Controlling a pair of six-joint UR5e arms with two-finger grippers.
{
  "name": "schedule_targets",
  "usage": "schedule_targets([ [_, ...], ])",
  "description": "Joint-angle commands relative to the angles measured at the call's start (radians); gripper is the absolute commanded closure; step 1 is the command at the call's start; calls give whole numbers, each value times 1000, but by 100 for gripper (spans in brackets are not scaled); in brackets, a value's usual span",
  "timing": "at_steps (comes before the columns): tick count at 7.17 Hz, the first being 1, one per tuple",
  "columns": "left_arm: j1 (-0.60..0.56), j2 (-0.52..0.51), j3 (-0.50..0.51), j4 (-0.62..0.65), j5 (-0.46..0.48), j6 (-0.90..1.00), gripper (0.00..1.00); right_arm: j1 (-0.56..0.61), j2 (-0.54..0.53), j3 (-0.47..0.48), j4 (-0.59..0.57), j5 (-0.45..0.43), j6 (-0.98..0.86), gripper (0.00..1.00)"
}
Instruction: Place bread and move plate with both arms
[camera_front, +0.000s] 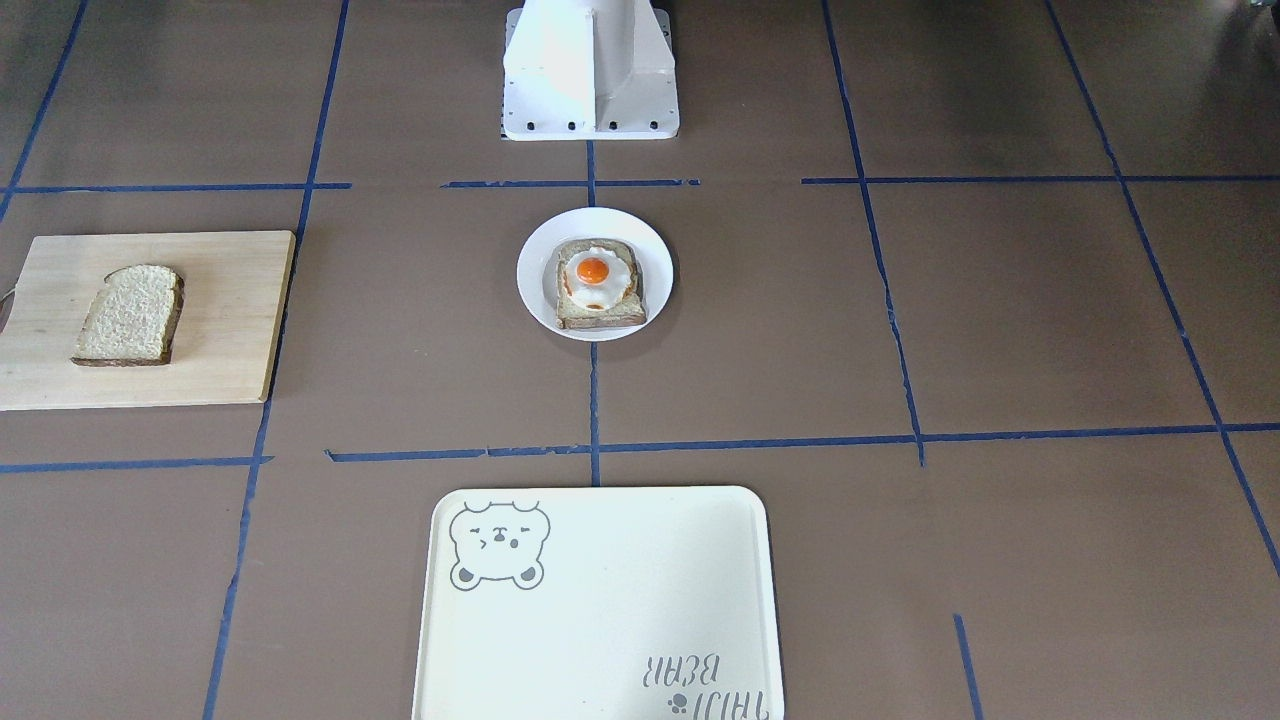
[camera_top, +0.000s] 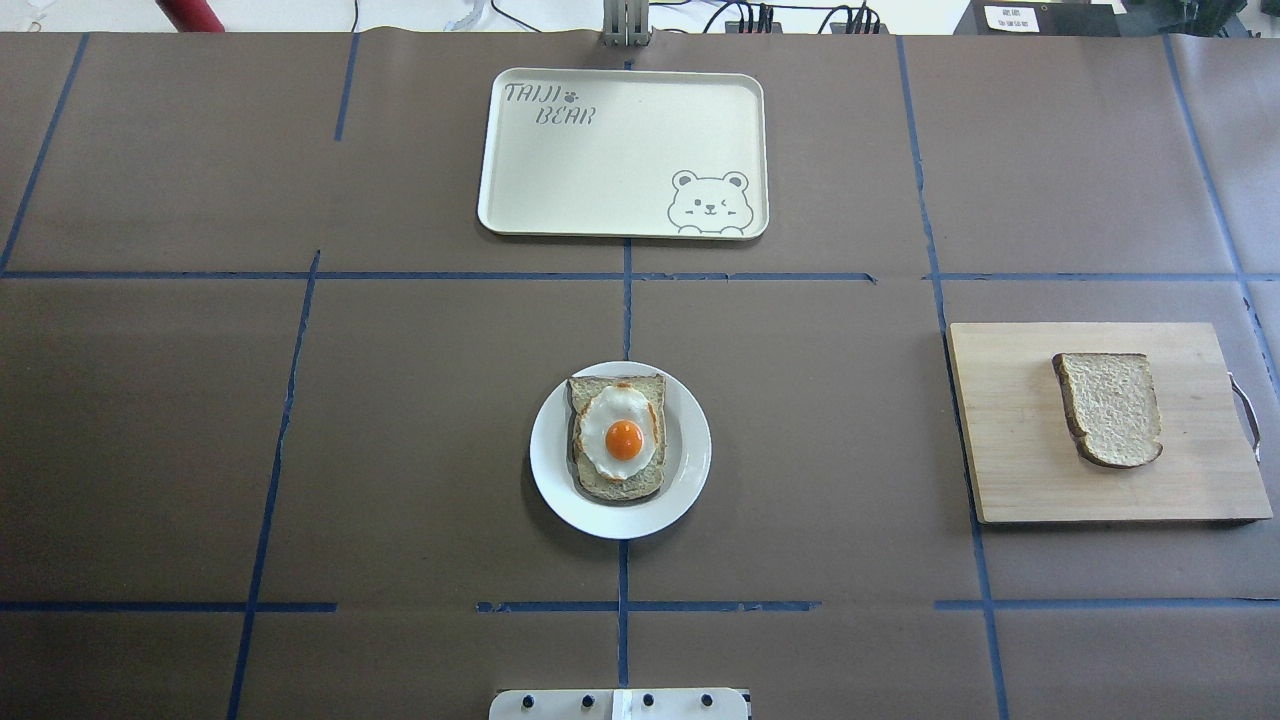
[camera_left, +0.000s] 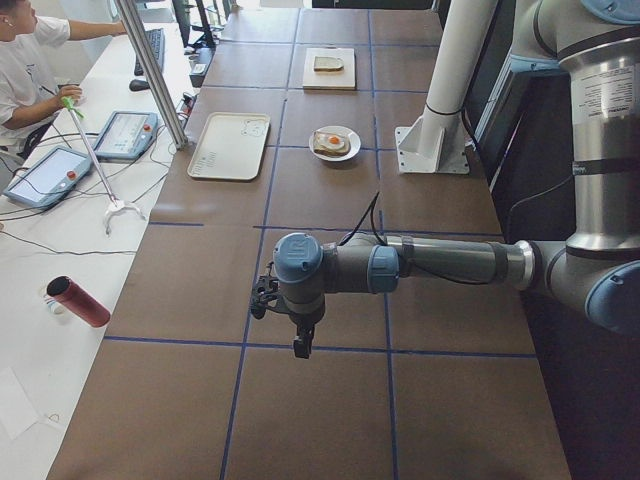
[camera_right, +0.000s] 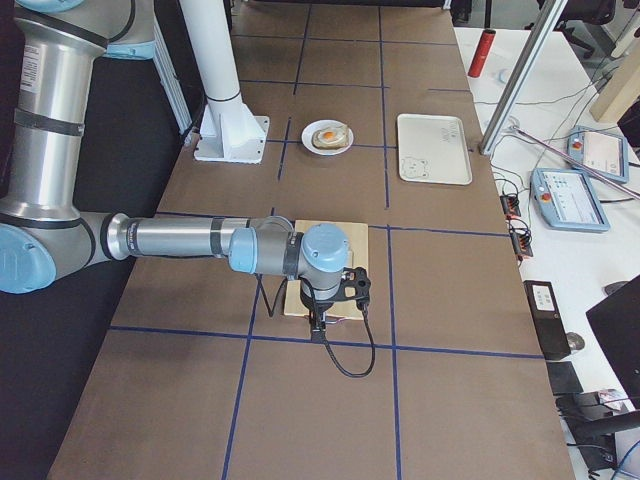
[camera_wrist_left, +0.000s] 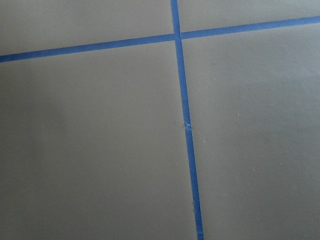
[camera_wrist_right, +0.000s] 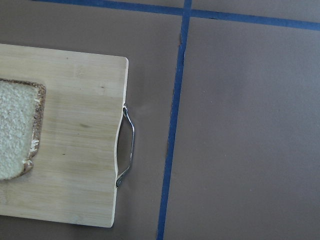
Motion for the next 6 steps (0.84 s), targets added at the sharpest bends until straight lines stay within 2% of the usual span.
schedule_targets([
  [1,2,-3,-2,1,-3,0,0,0,30,0,0,-2,2,0],
  [3,2,-5,0,0,-3,0,0,-3,37,-9,99,5,60,0],
  [4,2,-5,0,0,-3,0,0,-21,27,-15,204,8,162,0],
  [6,3,-5,7,-2,-6,0,0,-95,25,-116,509,119,398,0],
])
